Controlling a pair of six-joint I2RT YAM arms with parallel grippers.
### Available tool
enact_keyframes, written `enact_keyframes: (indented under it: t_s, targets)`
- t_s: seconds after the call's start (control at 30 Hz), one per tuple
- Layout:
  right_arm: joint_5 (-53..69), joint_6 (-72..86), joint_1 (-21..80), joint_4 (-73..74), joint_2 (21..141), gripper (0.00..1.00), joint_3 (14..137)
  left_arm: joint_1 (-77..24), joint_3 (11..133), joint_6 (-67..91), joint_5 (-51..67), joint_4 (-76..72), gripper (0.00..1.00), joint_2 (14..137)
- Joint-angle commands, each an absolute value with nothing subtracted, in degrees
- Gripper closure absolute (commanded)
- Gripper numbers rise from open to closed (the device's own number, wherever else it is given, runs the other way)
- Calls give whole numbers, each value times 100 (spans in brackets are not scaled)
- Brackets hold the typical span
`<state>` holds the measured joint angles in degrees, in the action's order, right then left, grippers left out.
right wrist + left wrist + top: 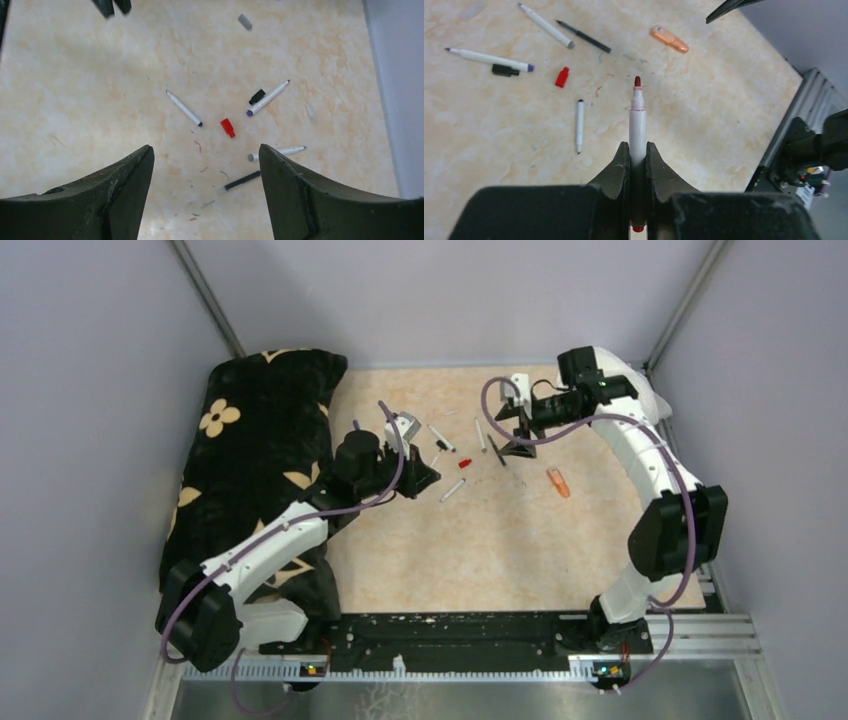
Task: Insert the pens into the pen caps
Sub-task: Insert the pen cap onto the pen.
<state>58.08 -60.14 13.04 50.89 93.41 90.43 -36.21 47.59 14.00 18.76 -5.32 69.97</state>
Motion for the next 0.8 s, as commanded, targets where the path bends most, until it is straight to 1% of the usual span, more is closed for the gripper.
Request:
enact_keyframes:
  t_s: [0.0, 0.2, 0.33, 0.4, 0.5, 0.77]
  targets:
    - [4999, -8892, 1541, 6070, 9750, 26, 9204, -3575, 4578, 829, 1195, 350, 100, 6813]
    - [4400, -9387, 1806, 6276, 10603, 33, 9720, -3543, 4302, 841, 938, 361, 100, 6586]
    - [4035, -9593, 2045, 6642, 11328, 38, 10361, -3503, 4215, 842, 747, 435, 100, 6495]
    - [3941, -9530, 2124, 6753, 11680, 40, 10682, -3503, 4203, 864, 586, 528, 100, 6467]
    - [3822, -9150, 2228, 6517, 12047, 43, 10980, -3492, 4149, 915, 277, 633, 100, 6323]
    - [3376, -8967, 2471, 6274, 12650, 45, 11203, -3406, 3839, 1045, -253, 529, 100, 5874]
